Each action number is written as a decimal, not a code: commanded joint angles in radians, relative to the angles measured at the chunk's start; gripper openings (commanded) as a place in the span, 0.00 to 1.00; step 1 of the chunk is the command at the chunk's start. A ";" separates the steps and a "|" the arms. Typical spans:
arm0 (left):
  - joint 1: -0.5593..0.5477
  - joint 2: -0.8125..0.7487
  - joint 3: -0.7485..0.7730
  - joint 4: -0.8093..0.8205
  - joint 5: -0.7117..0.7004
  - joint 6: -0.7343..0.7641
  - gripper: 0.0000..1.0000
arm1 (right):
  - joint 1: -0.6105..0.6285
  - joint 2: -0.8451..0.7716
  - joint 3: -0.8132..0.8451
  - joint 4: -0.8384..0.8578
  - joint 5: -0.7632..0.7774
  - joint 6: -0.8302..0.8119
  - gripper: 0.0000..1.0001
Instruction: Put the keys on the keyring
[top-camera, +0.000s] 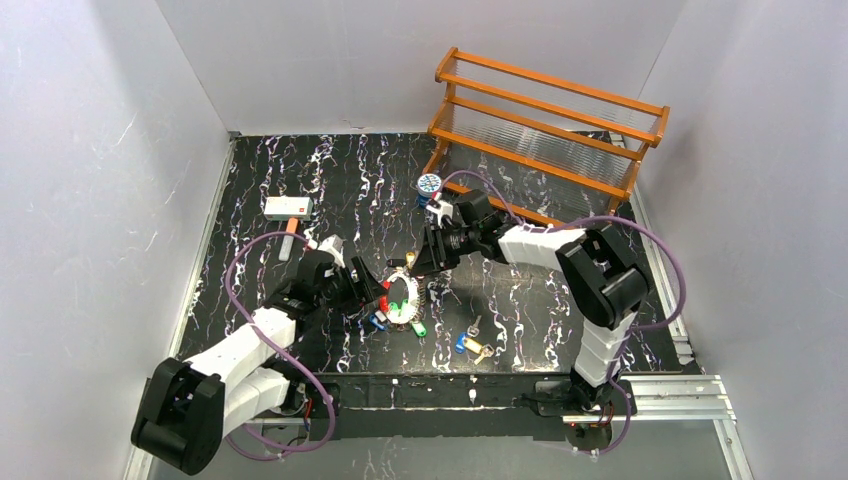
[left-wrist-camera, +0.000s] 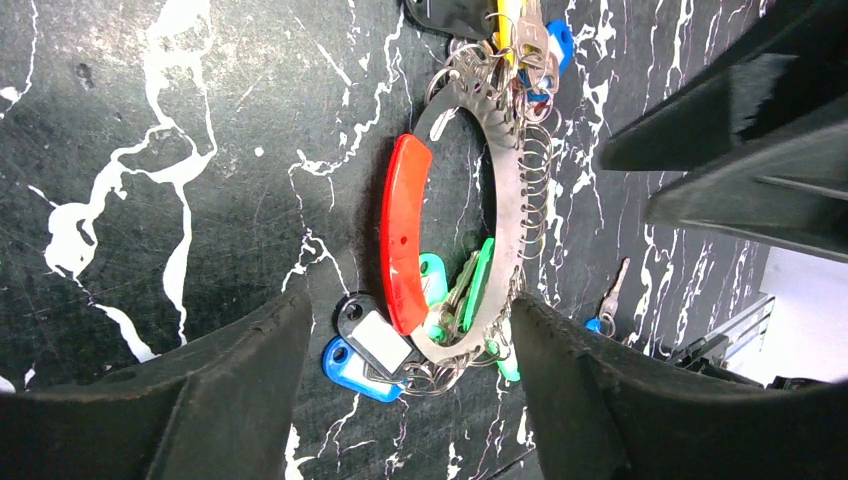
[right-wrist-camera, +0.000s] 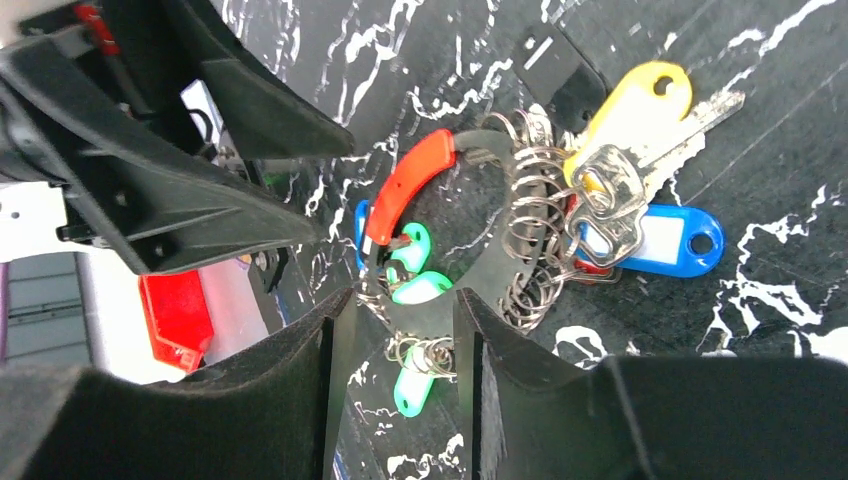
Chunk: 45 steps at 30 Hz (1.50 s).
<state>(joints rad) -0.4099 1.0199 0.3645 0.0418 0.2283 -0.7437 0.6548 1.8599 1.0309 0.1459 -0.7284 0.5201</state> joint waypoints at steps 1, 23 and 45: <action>-0.003 -0.023 -0.027 -0.006 0.011 0.004 0.72 | 0.003 -0.116 -0.026 0.018 0.047 -0.059 0.49; -0.003 0.001 -0.028 0.018 0.007 -0.005 0.68 | 0.307 -0.219 -0.102 -0.271 0.648 -0.300 0.71; -0.004 0.003 -0.047 0.032 0.000 -0.017 0.62 | 0.373 -0.149 -0.058 -0.249 0.755 -0.330 0.44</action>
<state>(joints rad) -0.4095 1.0260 0.3260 0.0738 0.2314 -0.7601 1.0233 1.6997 0.9436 -0.1013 -0.0303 0.2100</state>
